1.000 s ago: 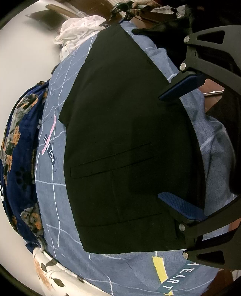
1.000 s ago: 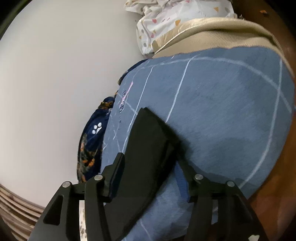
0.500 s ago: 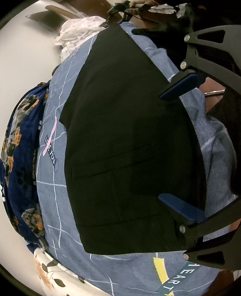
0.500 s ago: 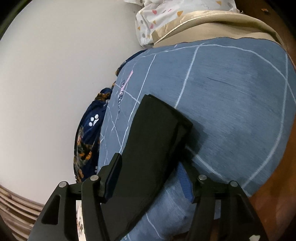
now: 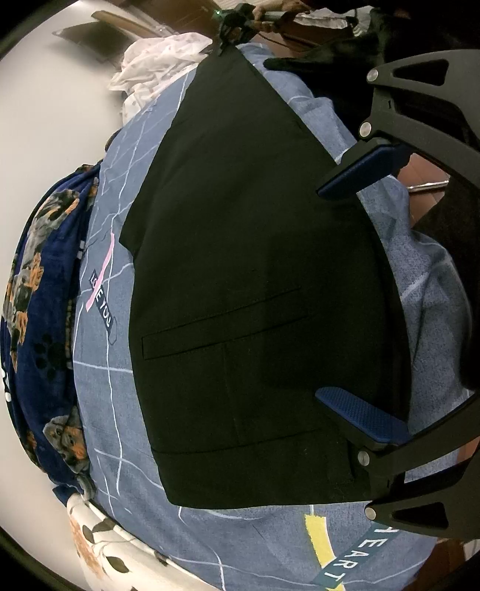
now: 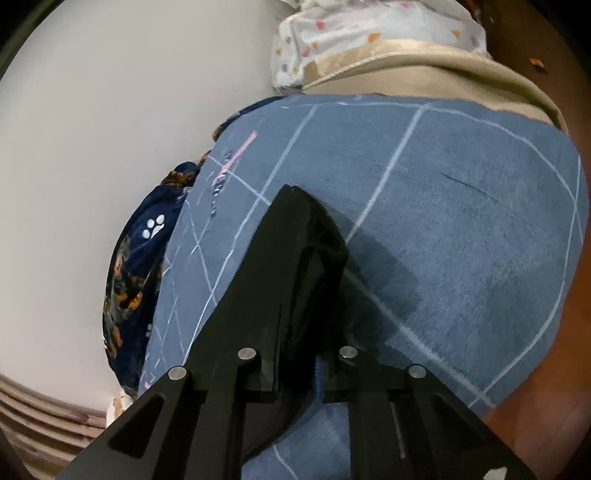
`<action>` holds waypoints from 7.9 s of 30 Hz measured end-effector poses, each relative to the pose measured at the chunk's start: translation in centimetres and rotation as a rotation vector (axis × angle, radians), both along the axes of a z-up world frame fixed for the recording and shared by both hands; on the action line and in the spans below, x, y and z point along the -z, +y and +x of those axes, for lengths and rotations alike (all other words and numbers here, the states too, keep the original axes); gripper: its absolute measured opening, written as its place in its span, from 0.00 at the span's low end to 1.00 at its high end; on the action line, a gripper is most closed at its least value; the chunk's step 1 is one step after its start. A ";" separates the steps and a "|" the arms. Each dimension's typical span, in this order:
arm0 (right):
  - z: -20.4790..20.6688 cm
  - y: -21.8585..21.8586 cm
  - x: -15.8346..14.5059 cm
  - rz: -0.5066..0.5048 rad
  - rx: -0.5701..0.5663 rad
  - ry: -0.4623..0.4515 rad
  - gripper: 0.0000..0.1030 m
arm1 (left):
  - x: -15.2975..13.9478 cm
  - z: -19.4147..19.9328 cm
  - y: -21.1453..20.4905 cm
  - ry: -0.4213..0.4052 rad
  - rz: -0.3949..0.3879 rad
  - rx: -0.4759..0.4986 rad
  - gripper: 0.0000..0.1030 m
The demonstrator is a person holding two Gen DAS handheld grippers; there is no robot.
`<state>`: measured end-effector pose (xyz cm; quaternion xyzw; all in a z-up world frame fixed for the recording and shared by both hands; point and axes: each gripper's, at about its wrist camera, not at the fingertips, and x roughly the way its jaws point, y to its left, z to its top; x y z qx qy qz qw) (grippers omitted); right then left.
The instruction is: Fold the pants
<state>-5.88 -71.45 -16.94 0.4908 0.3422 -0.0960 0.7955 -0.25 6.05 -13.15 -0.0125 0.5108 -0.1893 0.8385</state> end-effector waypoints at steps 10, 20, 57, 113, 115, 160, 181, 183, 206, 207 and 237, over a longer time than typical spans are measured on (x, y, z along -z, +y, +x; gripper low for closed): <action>2.9 5.0 -5.1 -0.244 -0.111 0.041 0.13 | 0.0 0.1 0.0 0.000 -0.002 -0.001 0.98; 4.8 11.0 -7.5 -0.427 -0.213 0.073 0.13 | 0.0 0.1 0.0 -0.001 -0.004 -0.001 0.98; 6.1 20.1 -6.3 -0.526 -0.407 0.115 0.13 | -0.2 0.1 -0.2 -0.004 0.000 0.002 0.98; 6.4 29.3 -3.7 -0.468 -0.628 0.078 0.13 | 0.3 0.0 -0.6 -0.028 0.039 0.025 1.00; 6.5 29.5 -3.6 -0.468 -0.634 0.080 0.14 | 0.3 0.0 -0.6 -0.028 0.039 0.026 1.00; 2.8 21.9 -4.3 0.229 -0.531 -0.170 0.38 | -2.6 1.2 -0.9 -0.011 -0.081 -0.017 1.00; 3.2 28.9 0.3 0.406 -0.329 0.098 0.61 | -0.6 1.6 -0.9 0.050 -0.148 -0.023 1.00; 3.0 28.8 0.8 0.419 -0.280 0.103 0.61 | -0.5 1.3 -1.2 0.047 -0.135 -0.006 1.00; 2.2 27.8 4.3 0.553 -0.028 0.137 0.12 | -0.4 1.1 -0.9 0.065 -0.171 -0.012 1.00; 2.1 27.7 4.3 0.551 -0.035 0.130 0.12 | -0.4 1.1 -0.9 0.065 -0.171 -0.012 1.00; 2.6 31.7 4.7 0.577 -0.301 0.141 0.10 | -0.3 1.0 -1.6 0.059 -0.120 -0.002 1.00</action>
